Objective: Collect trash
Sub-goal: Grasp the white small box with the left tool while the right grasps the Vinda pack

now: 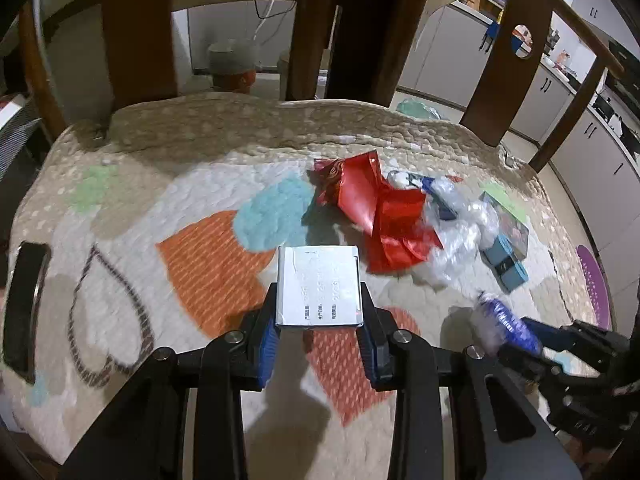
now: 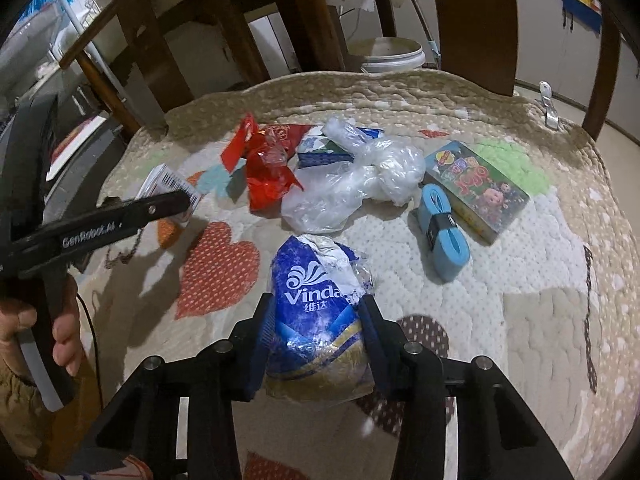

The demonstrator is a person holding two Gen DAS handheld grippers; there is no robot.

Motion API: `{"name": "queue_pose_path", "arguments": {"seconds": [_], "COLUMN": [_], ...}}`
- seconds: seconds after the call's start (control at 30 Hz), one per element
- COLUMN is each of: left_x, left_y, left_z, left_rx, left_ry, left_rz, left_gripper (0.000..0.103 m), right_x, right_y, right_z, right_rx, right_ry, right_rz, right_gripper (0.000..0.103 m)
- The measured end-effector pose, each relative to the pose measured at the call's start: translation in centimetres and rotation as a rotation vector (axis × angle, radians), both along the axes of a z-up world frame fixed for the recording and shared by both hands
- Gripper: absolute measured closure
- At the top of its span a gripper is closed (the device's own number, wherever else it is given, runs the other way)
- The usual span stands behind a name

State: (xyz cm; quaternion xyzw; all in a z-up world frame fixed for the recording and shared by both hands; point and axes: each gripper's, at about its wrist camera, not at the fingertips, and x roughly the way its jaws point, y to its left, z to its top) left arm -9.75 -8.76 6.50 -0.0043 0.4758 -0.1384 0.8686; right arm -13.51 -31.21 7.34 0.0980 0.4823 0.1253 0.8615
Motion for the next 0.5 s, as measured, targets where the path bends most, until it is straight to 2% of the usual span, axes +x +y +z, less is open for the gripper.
{"name": "queue_pose_path", "arguments": {"seconds": [0.2, 0.33, 0.5], "left_x": [-3.1, -5.4, -8.2], "left_y": [0.5, 1.5, 4.1], "left_z": [1.2, 2.5, 4.8], "left_rx": [0.023, 0.0, -0.016], "left_ry": [-0.029, -0.043, -0.104], "left_rz": [0.041, 0.081, 0.113], "left_gripper": [0.07, 0.07, 0.07], "right_x": [-2.3, -4.2, -4.8], "right_y": [-0.7, -1.3, -0.8], "right_z": [1.5, 2.8, 3.4], "right_rx": [0.036, 0.047, 0.063], "right_ry": [-0.023, -0.061, -0.036], "right_rz": [-0.026, -0.05, -0.064], "right_gripper": [0.057, 0.057, 0.057]}}
